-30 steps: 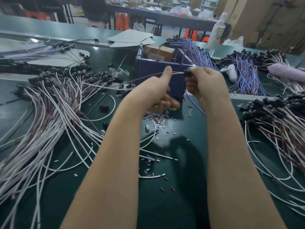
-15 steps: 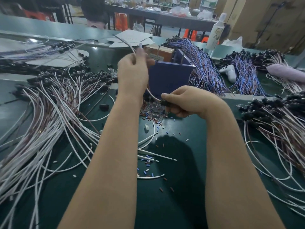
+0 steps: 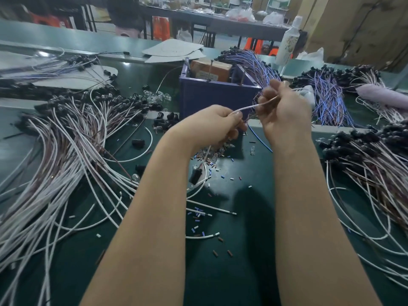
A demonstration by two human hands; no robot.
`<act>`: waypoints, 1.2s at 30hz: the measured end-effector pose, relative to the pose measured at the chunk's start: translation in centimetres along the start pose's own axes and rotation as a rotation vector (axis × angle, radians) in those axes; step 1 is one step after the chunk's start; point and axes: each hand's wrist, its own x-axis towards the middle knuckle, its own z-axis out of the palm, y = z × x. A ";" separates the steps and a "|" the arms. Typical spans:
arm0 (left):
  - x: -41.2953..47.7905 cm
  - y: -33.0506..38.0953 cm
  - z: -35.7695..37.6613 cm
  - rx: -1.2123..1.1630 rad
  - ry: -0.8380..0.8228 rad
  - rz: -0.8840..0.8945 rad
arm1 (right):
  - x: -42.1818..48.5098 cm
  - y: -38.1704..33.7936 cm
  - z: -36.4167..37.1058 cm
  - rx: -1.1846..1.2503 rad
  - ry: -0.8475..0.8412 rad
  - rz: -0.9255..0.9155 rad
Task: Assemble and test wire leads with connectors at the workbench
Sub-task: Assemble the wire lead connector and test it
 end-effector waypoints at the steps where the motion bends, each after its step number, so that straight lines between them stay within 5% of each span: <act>1: 0.0 -0.2 -0.2 0.021 0.005 -0.014 | 0.1 0.1 -0.1 -0.040 0.012 -0.011; 16: 0.8 0.2 -0.2 0.453 0.358 -0.041 | -0.7 2.8 1.1 -0.394 -0.118 -0.011; 23: 1.2 -0.3 0.0 0.454 0.525 -0.201 | -0.9 2.2 -0.4 -0.852 -0.326 0.139; 30: 0.2 -0.2 -1.3 0.372 0.554 -0.136 | -1.1 2.3 0.4 -0.320 -0.192 0.215; 36: -0.3 -0.5 -2.6 0.480 0.402 -0.219 | -0.7 2.7 0.2 -0.259 -0.122 0.160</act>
